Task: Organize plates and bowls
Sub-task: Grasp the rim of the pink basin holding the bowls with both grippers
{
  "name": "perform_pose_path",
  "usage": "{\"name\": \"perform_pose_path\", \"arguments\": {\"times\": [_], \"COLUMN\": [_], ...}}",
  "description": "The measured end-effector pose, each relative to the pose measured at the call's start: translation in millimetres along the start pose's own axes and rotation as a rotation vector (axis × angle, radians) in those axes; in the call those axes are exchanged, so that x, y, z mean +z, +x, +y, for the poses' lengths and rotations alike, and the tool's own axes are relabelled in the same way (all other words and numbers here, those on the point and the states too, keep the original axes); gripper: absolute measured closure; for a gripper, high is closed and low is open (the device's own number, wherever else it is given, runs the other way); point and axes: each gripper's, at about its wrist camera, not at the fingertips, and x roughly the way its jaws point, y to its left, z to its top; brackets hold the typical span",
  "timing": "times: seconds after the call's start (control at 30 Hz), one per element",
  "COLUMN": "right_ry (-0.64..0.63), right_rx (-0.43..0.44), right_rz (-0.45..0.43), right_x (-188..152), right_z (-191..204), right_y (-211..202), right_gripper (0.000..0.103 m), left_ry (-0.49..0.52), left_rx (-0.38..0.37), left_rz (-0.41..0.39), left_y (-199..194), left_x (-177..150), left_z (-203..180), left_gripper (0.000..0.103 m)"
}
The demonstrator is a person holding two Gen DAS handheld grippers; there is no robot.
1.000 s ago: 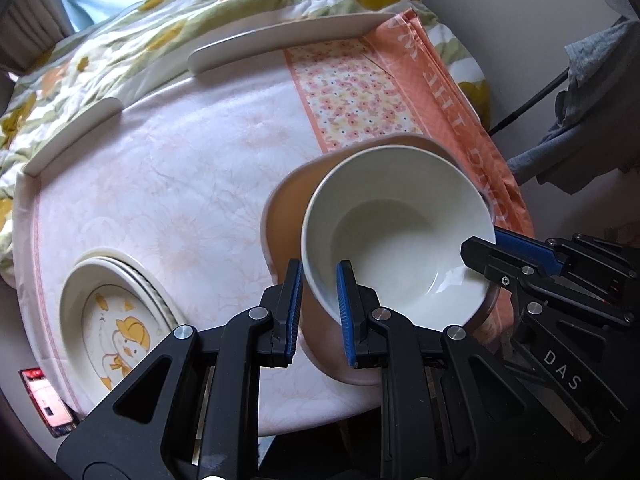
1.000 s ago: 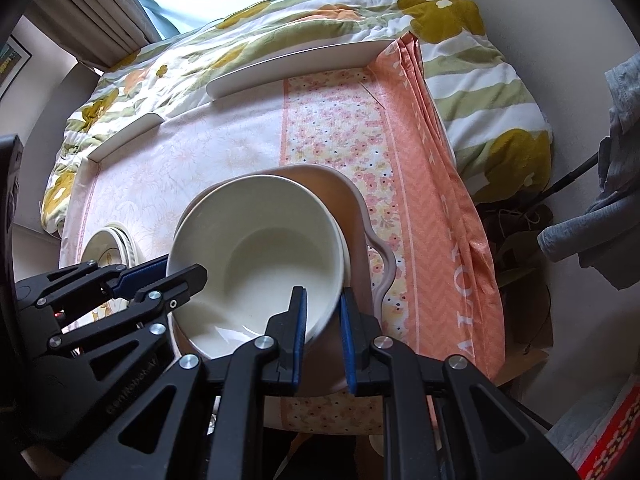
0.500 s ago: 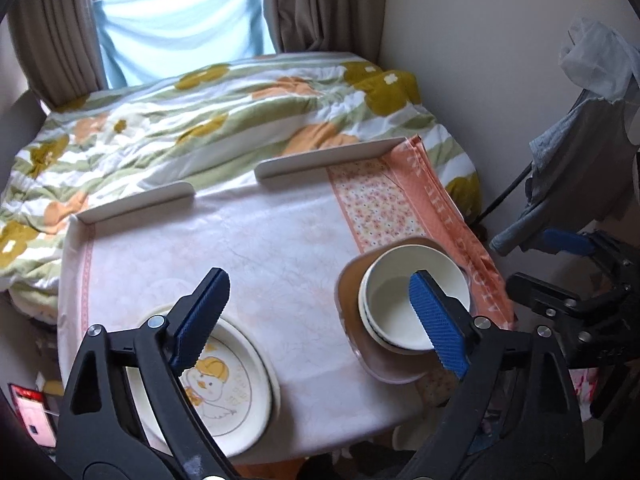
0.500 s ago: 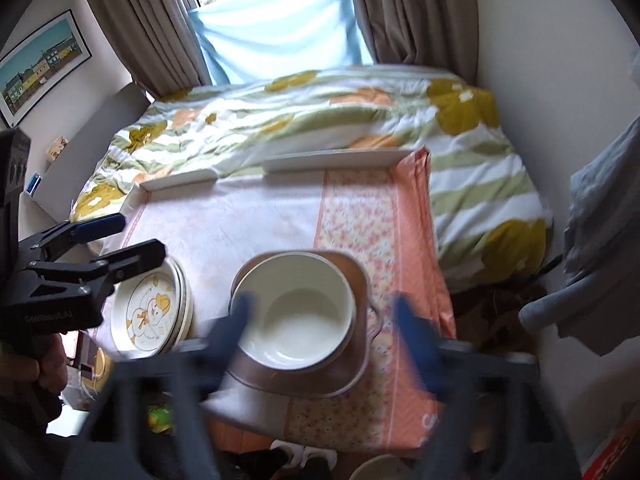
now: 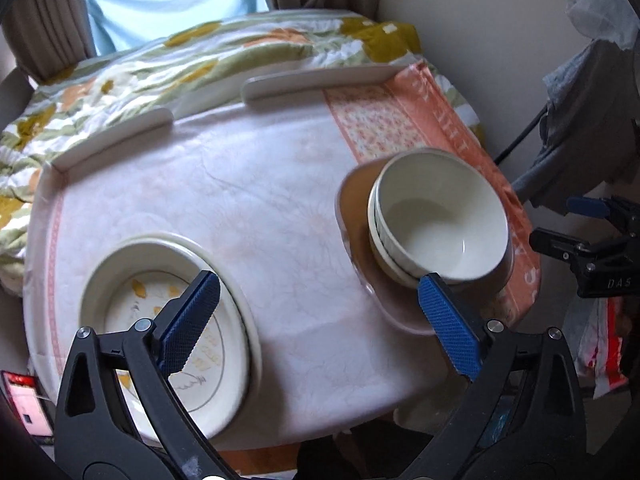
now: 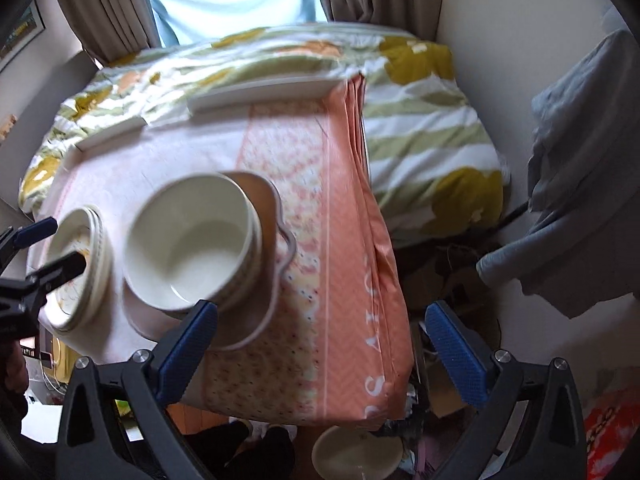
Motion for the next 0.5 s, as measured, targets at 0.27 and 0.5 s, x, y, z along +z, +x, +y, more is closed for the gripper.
{"name": "perform_pose_path", "arguments": {"times": [0.27,0.5], "right_ry": [-0.098,-0.186], "right_rx": [0.030,0.050], "right_rz": [0.120,0.156], "right_x": [4,8], "right_z": [11,25], "right_y": [44,66], "right_gripper": [0.042,0.061], "left_ry": [-0.041,-0.019], "left_rx": [-0.042,-0.054], "left_rz": [0.109,0.147], "left_y": [42,60], "left_x": [-9,-3], "left_z": [-4,-19], "left_gripper": [0.033,0.061]}}
